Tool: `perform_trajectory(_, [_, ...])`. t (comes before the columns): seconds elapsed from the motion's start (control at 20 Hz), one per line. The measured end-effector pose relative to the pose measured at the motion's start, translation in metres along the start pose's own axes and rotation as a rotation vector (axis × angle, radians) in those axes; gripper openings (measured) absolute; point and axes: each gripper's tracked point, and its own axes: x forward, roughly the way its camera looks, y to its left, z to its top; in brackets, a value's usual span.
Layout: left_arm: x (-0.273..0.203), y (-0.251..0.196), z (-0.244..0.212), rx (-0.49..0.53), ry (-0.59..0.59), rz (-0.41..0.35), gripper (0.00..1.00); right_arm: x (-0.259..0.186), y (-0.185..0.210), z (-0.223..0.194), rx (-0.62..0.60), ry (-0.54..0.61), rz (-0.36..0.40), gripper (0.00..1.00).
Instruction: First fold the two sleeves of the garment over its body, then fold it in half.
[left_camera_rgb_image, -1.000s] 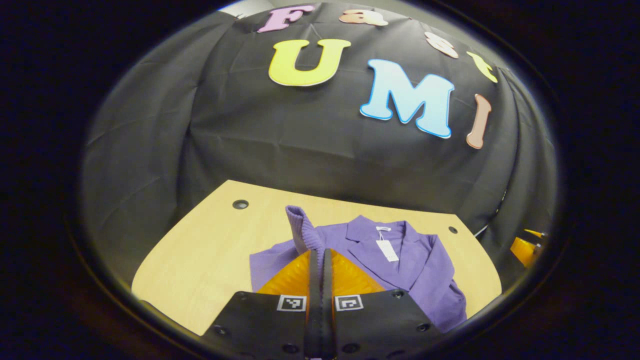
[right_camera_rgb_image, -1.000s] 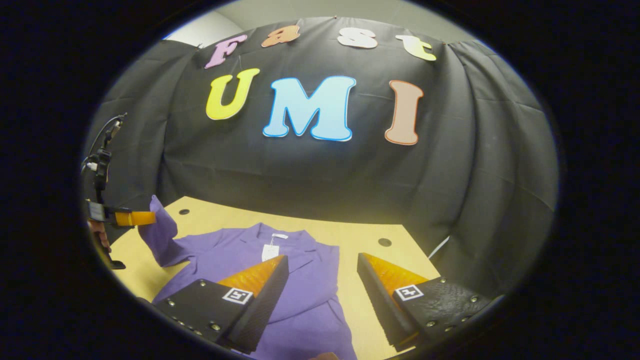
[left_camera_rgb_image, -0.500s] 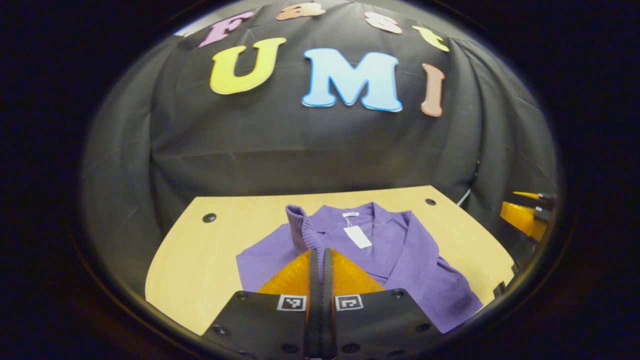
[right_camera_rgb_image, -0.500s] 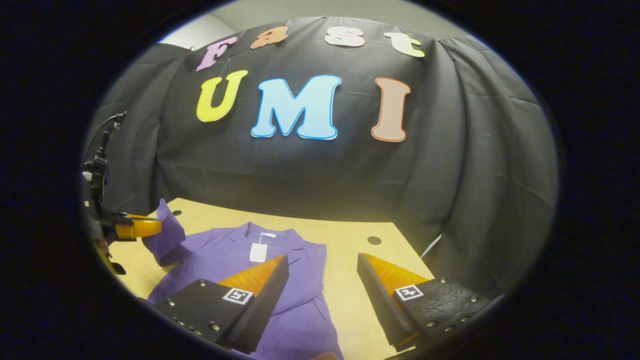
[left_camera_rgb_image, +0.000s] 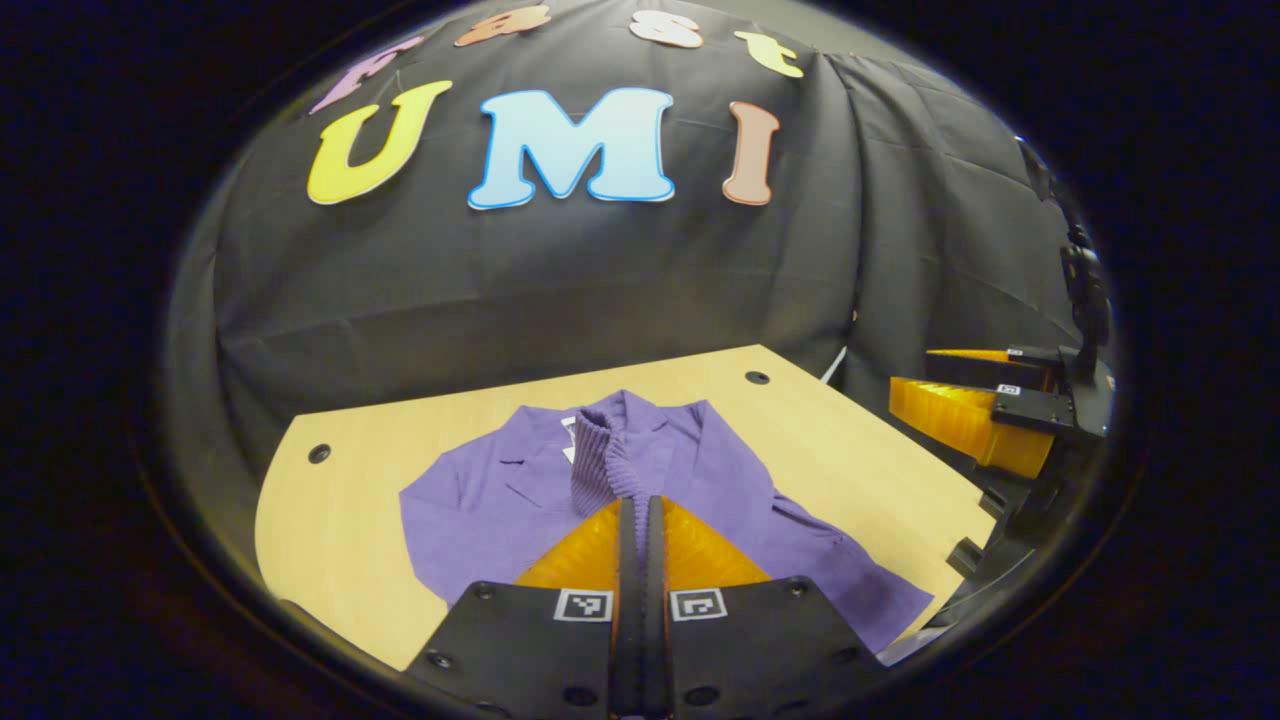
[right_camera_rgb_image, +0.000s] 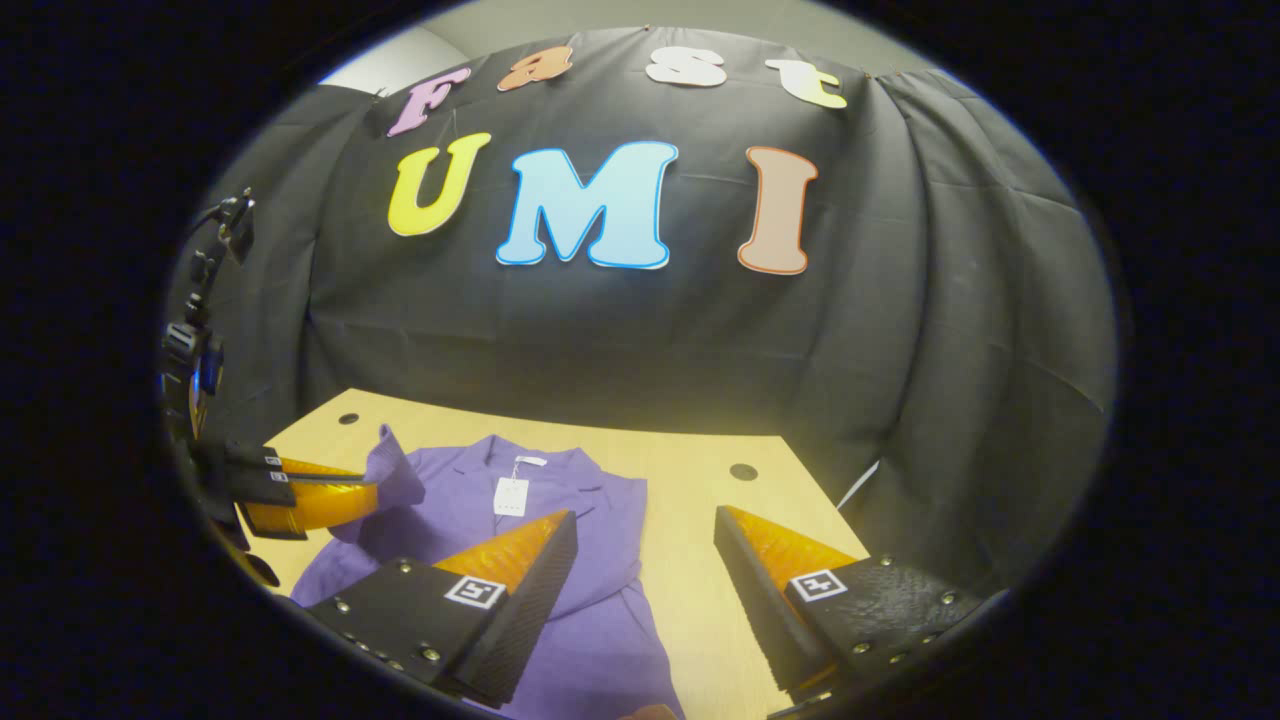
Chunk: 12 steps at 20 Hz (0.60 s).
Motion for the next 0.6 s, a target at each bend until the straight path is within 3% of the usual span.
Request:
perform_trajectory(0.25, [0.019, -0.045, -0.015, 0.003, 0.035, -0.102, 0.07, 0.0, -0.012, -0.007, 0.023, 0.019, -0.032, 0.88])
perform_trajectory(0.6, [0.044, -0.089, -0.056, 0.066, 0.122, -0.182, 0.07, -0.003, -0.028, -0.029, 0.025, 0.067, -0.067, 0.88])
